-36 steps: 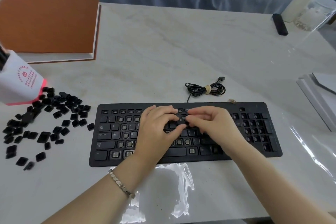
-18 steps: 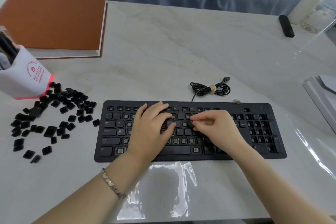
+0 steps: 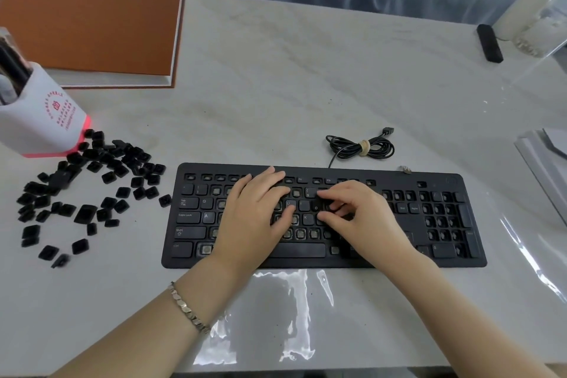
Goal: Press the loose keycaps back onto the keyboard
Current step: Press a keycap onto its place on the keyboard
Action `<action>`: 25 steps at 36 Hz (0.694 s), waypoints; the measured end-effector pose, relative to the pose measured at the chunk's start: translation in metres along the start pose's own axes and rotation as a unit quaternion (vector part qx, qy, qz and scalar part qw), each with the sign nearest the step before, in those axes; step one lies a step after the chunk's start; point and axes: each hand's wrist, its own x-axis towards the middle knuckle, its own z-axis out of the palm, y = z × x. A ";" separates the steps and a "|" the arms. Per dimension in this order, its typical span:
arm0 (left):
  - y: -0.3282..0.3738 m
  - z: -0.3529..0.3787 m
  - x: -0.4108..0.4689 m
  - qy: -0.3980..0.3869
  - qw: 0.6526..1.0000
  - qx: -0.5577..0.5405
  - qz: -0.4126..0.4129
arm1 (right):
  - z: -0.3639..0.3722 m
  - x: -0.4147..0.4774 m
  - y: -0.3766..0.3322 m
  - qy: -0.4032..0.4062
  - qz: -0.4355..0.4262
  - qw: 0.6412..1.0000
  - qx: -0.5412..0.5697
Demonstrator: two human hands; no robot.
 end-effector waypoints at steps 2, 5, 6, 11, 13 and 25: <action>0.000 0.000 0.000 0.000 1.000 0.002 0.000 | 0.000 0.003 0.000 -0.026 -0.004 0.999 -0.022; 0.000 0.000 0.000 -0.001 1.000 0.000 0.000 | 0.000 0.009 -0.002 -0.041 -0.006 0.998 -0.055; 0.000 0.000 0.000 -0.002 1.000 -0.002 -0.001 | 0.001 0.010 -0.003 -0.042 -0.004 0.997 -0.062; 0.000 -0.001 0.000 -0.006 1.000 -0.010 -0.006 | -0.002 0.008 -0.006 -0.015 0.032 0.999 -0.004; 0.001 -0.001 0.000 -0.002 1.000 -0.010 -0.004 | -0.004 0.006 -0.005 0.004 0.061 0.997 0.055; 0.001 -0.001 -0.001 0.005 1.000 -0.008 -0.001 | -0.008 -0.003 -0.003 -0.017 0.110 0.977 0.181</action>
